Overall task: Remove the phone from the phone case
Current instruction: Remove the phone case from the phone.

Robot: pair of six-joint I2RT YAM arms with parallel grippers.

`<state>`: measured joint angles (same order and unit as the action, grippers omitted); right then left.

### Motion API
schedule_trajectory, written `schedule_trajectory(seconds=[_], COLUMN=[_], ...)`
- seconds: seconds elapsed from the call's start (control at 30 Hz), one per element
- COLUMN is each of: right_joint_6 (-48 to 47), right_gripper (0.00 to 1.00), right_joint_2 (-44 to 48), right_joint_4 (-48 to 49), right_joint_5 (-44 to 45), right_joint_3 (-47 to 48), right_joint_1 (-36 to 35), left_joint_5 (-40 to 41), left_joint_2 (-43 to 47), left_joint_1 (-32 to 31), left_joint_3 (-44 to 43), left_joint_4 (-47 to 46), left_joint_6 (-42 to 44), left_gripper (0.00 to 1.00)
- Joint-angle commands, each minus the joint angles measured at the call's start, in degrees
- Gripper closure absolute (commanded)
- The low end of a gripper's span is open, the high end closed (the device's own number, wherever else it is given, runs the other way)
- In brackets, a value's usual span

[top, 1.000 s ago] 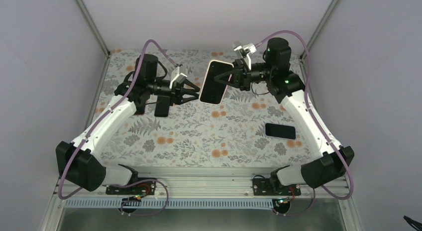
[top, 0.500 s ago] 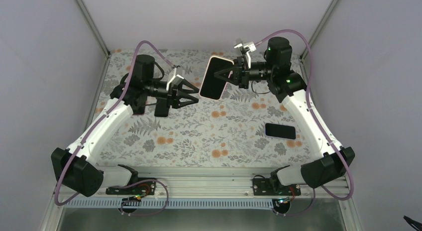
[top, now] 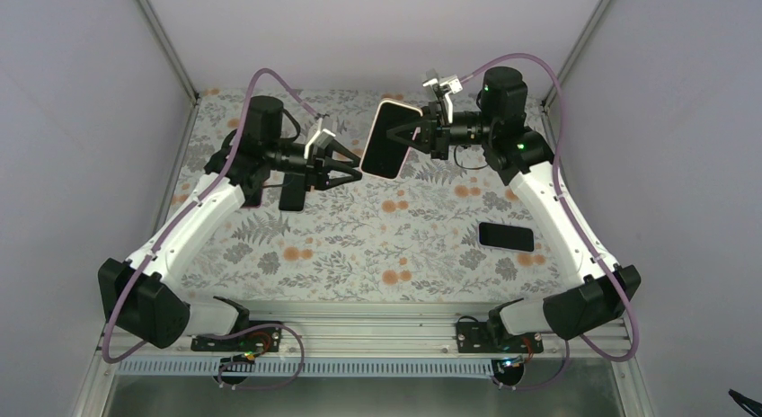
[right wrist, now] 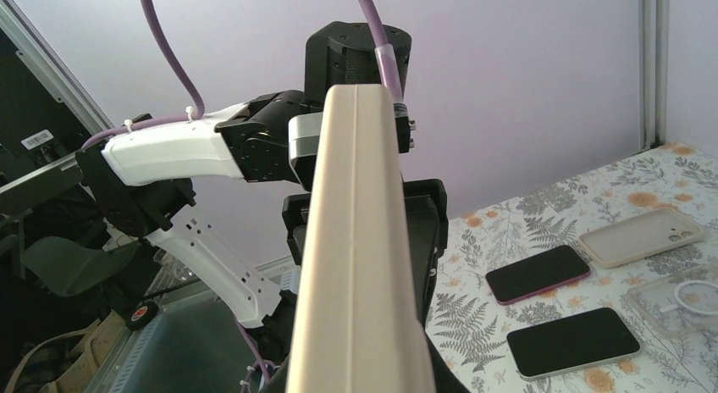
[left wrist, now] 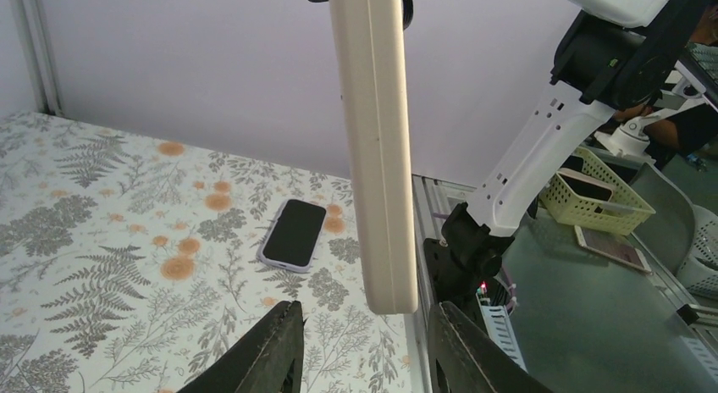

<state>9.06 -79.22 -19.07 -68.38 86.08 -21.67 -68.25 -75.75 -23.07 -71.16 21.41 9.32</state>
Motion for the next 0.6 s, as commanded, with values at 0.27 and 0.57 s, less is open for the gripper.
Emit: schedule_trajectory(seconds=[0.27,0.57], right_joint_6=[-0.64,3.37], right_gripper=[0.96,0.96], right_joint_2=[0.21,0.17], right_joint_4=[1.49,5.24], right_joint_5=[-0.33,-7.62], right_joint_3=[0.76,-0.47], right_joint_1=[-0.3,-0.3], left_joint_5=[0.34,3.24], left_joint_2=[-1.19,-1.21], left_joint_1=[-0.36,-0.38], left_joint_3=[-1.55,-0.91], left_joint_4=[-2.43,-1.73], left_joint_6=[-1.61,1.19], left_gripper=[0.73,0.93])
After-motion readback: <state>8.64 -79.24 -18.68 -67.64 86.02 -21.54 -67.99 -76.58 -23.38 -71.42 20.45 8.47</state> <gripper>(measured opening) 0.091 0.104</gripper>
